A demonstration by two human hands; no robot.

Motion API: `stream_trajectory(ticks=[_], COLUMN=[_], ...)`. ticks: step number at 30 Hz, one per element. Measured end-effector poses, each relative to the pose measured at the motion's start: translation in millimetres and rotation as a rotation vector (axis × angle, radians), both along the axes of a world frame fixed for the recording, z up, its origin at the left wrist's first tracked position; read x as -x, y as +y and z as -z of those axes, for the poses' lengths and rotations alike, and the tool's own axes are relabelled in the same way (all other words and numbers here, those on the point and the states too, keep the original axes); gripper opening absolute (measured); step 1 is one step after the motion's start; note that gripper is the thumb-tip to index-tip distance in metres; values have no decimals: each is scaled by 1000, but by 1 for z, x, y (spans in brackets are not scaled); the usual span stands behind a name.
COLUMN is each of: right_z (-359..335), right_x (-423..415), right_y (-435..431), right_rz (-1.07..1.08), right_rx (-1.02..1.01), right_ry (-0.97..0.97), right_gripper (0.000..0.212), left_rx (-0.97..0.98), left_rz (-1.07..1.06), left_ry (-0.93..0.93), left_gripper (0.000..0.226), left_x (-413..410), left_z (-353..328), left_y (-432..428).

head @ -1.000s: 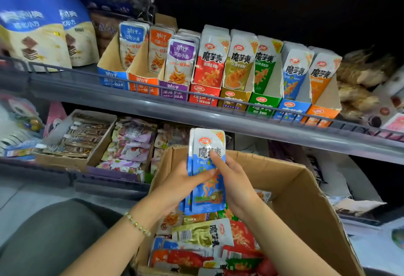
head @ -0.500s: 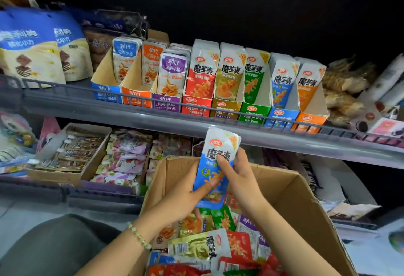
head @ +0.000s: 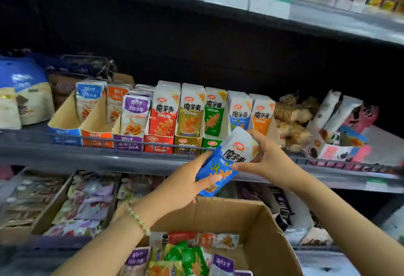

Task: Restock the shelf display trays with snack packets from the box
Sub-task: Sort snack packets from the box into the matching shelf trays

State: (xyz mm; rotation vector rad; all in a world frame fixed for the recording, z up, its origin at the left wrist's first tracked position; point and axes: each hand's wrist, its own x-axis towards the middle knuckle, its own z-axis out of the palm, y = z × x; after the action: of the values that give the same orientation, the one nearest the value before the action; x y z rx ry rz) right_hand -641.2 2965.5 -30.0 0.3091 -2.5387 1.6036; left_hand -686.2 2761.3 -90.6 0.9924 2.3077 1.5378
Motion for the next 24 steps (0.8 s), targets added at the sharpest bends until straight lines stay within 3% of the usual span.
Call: stream_trajectory(ticks=[5,8,14,18,21,24], right_z=[-26,-42,-65,-61,-57,-56], right_x=[11,21,51,81,103,116], right_y=[37,59,96,104,102,90], right_rz=[109,200,384,433,433,361], right_rx=[-52,-33,-32,-202,-419,-571], right_ry=[97,172,287,266,241,219], right_gripper=[61,55,40,53,69,68], left_rx=[-17,-3,315,499,538,532], left_rz=[42,-52,-267,-155,-112,-102], left_ry=[95,214,502,540,509,509], left_gripper=[42,33,63,46,32,26], left_x=[21,37,68,76,84,90], left_z=[-26,-47,-55,-49,-43,-40], left_y=[40,54,63,75,83,87])
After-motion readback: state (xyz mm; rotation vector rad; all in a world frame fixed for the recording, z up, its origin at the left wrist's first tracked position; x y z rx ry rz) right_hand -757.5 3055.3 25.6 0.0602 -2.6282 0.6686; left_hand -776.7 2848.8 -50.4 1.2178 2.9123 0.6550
